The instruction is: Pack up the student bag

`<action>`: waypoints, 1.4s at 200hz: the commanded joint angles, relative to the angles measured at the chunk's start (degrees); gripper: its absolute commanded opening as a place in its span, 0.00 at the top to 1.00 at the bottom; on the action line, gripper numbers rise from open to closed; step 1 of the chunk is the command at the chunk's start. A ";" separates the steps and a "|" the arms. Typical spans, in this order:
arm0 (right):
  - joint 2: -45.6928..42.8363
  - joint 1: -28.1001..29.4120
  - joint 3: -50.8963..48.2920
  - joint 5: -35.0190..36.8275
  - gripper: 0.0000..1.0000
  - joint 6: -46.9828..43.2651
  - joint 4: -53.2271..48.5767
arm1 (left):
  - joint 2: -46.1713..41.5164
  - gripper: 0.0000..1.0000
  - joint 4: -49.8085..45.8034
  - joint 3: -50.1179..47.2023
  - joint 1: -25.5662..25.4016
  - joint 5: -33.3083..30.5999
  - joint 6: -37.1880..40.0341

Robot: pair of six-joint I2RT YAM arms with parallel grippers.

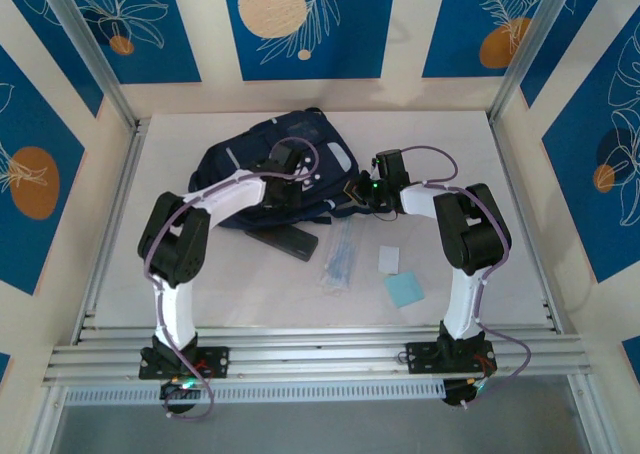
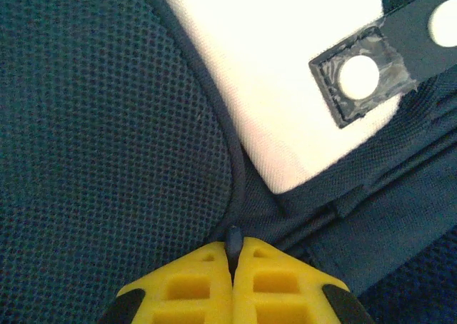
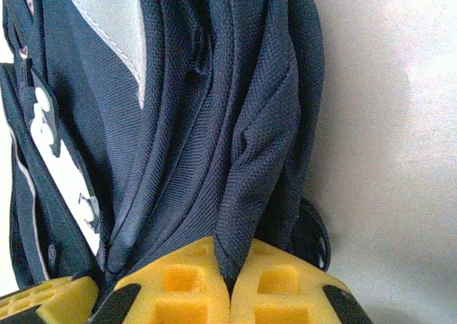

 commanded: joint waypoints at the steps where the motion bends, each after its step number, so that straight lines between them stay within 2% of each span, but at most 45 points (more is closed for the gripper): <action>1: -1.47 -0.59 -0.71 2.68 1.00 0.39 -3.69 | -6.58 1.00 3.33 -5.88 0.57 -3.98 -3.02; 18: -1.60 -0.90 -1.48 4.07 1.00 1.60 -3.90 | -11.14 1.00 5.54 -10.62 0.70 -6.27 -5.56; 55: -2.13 -1.50 -2.40 6.30 1.00 3.43 -4.91 | -19.10 1.00 9.37 -20.49 1.42 -15.56 -12.59; 101: -2.13 -2.49 -2.57 6.73 1.00 3.98 -5.31 | -25.02 1.00 15.64 -29.27 4.41 -24.96 -18.36; 128: -2.56 -4.02 -2.02 6.17 1.00 3.01 -5.46 | -27.87 1.00 20.03 -30.58 7.32 -21.11 -15.39; 144: -3.23 -4.68 -1.67 4.04 1.00 1.86 -4.38 | -28.60 1.00 21.71 -28.42 7.38 -14.34 -11.57; 158: -4.36 -4.81 -0.60 0.27 1.00 0.68 -4.49 | -28.41 1.00 21.27 -25.16 7.02 -6.47 -10.52; 170: -6.23 -4.46 -0.06 -2.39 1.00 -0.51 -5.09 | -28.11 1.00 20.06 -21.93 5.77 -2.22 -10.13; 182: -8.68 -3.86 0.63 -3.99 0.87 -1.72 -7.56 | -28.01 1.00 19.26 -19.35 3.74 -0.71 -9.58; 201: -12.04 -3.20 2.12 -7.25 0.58 -3.52 -12.61 | -27.51 1.00 19.69 -16.63 1.18 0.35 -9.41; 231: -16.66 -1.57 2.09 -11.62 0.30 -3.17 -17.72 | -26.13 1.00 23.01 -15.09 -1.33 0.53 -9.71; 246: -18.80 -0.66 0.91 -13.03 0.24 -1.86 -18.33 | -25.35 1.00 24.28 -14.32 -2.24 0.11 -9.38; 280: -21.26 2.56 -2.84 -16.57 0.22 5.90 -12.63 | -23.62 1.00 25.36 -11.99 -3.97 -0.29 -7.79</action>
